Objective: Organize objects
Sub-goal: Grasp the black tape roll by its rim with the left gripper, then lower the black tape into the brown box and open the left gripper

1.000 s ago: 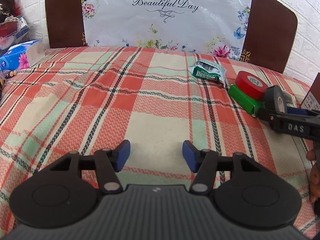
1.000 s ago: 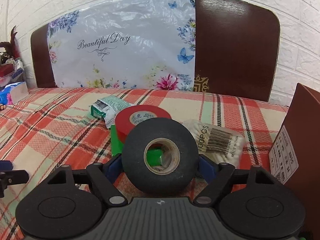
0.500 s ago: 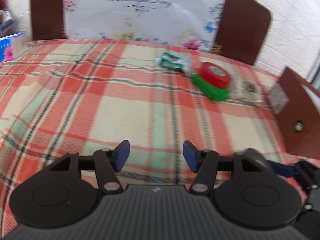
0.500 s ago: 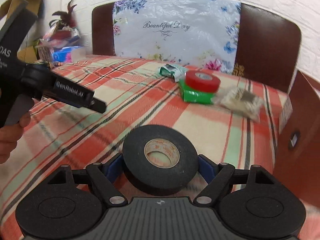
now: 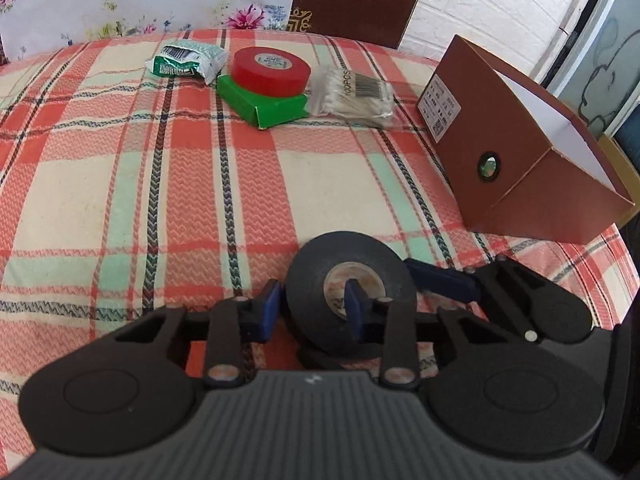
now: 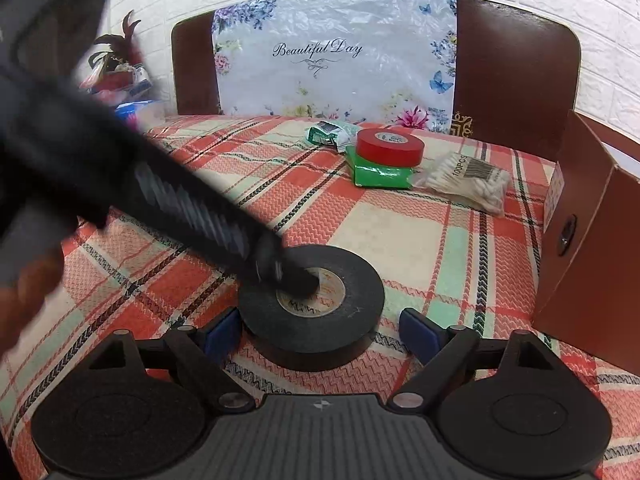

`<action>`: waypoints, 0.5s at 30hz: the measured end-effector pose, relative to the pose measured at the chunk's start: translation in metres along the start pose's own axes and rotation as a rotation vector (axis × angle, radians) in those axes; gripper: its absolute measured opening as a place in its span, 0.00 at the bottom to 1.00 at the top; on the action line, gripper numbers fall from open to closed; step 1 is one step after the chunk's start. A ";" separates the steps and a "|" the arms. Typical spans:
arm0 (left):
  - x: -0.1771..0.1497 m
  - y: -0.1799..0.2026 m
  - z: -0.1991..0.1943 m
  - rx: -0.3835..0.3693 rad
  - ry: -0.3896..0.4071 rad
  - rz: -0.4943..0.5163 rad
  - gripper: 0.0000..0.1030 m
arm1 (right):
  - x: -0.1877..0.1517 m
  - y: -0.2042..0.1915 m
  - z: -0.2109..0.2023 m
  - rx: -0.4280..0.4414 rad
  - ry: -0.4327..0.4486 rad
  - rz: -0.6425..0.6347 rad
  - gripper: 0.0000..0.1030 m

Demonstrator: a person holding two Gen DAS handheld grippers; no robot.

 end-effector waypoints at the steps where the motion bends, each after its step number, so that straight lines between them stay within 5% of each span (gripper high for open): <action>1: 0.001 -0.001 -0.001 0.001 -0.001 -0.010 0.31 | 0.000 0.000 0.001 0.006 0.001 -0.001 0.79; 8: 0.017 0.017 -0.019 0.017 0.028 0.026 0.29 | 0.005 0.002 -0.007 0.023 0.028 0.003 0.73; 15: 0.066 0.075 -0.038 -0.043 0.141 0.142 0.29 | 0.038 0.033 -0.045 -0.078 0.160 0.028 0.73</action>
Point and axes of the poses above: each gripper's, at about its wrist camera, not at the fingertips, and z roughly the way its jaws point, y to its right, x to its top, the point moved 1 cm from there along z, roughly the way its jaws point, and after that the axes turned 5 degrees about -x, right-handed, at the moved point
